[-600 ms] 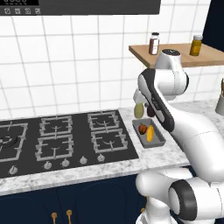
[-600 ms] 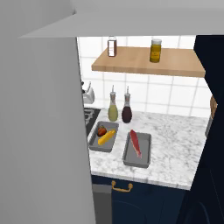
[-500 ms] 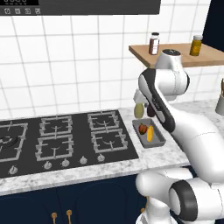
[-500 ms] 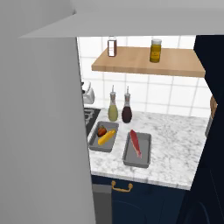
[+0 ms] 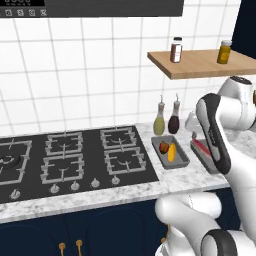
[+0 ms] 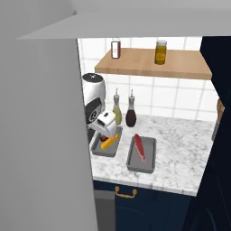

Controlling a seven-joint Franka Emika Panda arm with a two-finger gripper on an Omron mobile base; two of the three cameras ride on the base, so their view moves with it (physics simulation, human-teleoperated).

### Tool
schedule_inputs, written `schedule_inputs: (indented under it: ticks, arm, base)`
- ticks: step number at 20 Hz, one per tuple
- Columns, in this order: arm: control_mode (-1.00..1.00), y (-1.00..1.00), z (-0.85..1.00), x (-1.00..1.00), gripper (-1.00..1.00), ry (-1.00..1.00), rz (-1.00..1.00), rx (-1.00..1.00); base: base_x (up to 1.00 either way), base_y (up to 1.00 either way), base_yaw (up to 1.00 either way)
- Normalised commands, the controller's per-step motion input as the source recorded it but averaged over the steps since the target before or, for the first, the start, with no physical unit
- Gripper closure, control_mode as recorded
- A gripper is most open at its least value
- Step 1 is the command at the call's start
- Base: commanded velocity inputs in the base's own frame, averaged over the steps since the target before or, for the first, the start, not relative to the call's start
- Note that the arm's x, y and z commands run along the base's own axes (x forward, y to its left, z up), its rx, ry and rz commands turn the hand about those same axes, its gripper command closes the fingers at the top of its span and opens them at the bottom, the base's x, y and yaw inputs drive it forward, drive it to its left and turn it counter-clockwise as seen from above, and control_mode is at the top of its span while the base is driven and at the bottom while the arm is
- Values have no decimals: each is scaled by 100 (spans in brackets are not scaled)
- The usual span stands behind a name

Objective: Take the meat container that has the steak and place it on the second highest rack of the freezer. Then take the vegetable container that has the corn and bell pepper and place it on the highest rack of the freezer.

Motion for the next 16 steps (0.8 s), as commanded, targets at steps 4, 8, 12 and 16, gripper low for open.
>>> schedule_inputs:
  ticks: [4, 8, 12, 16]
  arm:
    - [-100, -100, -88, 0, -100, 18, -70, 17]
    - [-100, -87, -54, 42, -100, 23, -51, 9]
    - [-100, -81, -58, 32, -100, 10, -10, 2]
    - [-100, -75, -67, 16, -100, 7, -13, 9]
  base:
    - [0, 0, 0]
    - [0, 0, 0]
    - [0, 0, 0]
    - [0, 0, 0]
